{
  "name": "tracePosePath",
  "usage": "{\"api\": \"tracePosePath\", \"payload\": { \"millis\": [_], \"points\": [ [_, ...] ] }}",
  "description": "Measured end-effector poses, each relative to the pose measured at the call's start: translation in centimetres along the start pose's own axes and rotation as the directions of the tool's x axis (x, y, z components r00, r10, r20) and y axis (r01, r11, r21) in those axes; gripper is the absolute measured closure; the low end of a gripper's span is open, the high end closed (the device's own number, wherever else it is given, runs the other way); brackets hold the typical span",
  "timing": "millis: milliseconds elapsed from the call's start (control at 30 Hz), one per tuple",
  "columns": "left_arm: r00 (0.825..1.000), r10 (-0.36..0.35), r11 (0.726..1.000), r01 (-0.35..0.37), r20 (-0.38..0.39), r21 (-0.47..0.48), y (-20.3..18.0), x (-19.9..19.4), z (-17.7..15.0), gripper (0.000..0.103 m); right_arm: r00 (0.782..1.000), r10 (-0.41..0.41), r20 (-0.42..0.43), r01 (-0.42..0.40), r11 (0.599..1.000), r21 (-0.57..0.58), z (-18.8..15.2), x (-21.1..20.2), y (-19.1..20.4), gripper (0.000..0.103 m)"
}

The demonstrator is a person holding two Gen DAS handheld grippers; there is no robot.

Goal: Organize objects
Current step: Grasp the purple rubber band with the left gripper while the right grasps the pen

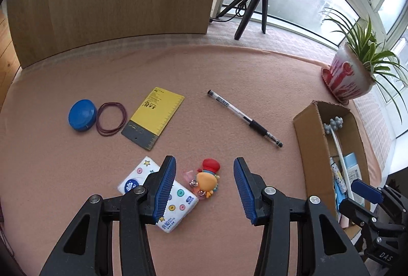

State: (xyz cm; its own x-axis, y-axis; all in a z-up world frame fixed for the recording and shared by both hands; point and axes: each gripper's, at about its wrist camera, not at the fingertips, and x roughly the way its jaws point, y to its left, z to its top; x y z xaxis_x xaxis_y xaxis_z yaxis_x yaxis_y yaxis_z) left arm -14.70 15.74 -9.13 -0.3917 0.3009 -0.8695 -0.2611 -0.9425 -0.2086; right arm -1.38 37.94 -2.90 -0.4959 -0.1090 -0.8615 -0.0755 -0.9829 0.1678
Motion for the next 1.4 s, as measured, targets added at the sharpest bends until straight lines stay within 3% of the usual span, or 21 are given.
{"api": "tracePosePath", "payload": {
  "millis": [400,500,700,900,1167,1400],
  "points": [
    [0.996,0.09,0.991,-0.092,-0.026,-0.092,11.4,1.1,1.9,0.053,0.997,0.052,-0.058,-0.054,0.998,-0.034,4.8,4.7,5.3,0.054],
    [0.996,0.082,0.992,-0.085,-0.032,-0.097,12.7,1.9,2.9,0.061,0.995,0.053,-0.08,-0.055,0.998,-0.024,6.4,6.3,5.7,0.054],
    [0.995,0.025,0.992,-0.037,-0.097,-0.123,13.8,4.9,4.4,0.074,0.994,0.005,-0.105,-0.005,1.0,-0.008,9.0,9.1,5.4,0.054],
    [0.991,0.024,0.989,-0.044,-0.135,-0.142,14.1,7.2,5.1,0.074,0.99,-0.024,-0.138,0.024,1.0,-0.003,10.6,11.5,4.7,0.054],
    [0.991,0.056,0.989,-0.073,-0.125,-0.132,14.3,8.5,7.1,0.075,0.98,-0.052,-0.192,0.049,0.999,-0.022,12.0,14.5,4.4,0.054],
    [0.99,0.07,0.99,-0.084,-0.121,-0.114,14.5,8.8,7.4,0.101,0.969,-0.1,-0.225,0.087,0.994,-0.066,12.7,16.6,4.7,0.054]
  ]
}}
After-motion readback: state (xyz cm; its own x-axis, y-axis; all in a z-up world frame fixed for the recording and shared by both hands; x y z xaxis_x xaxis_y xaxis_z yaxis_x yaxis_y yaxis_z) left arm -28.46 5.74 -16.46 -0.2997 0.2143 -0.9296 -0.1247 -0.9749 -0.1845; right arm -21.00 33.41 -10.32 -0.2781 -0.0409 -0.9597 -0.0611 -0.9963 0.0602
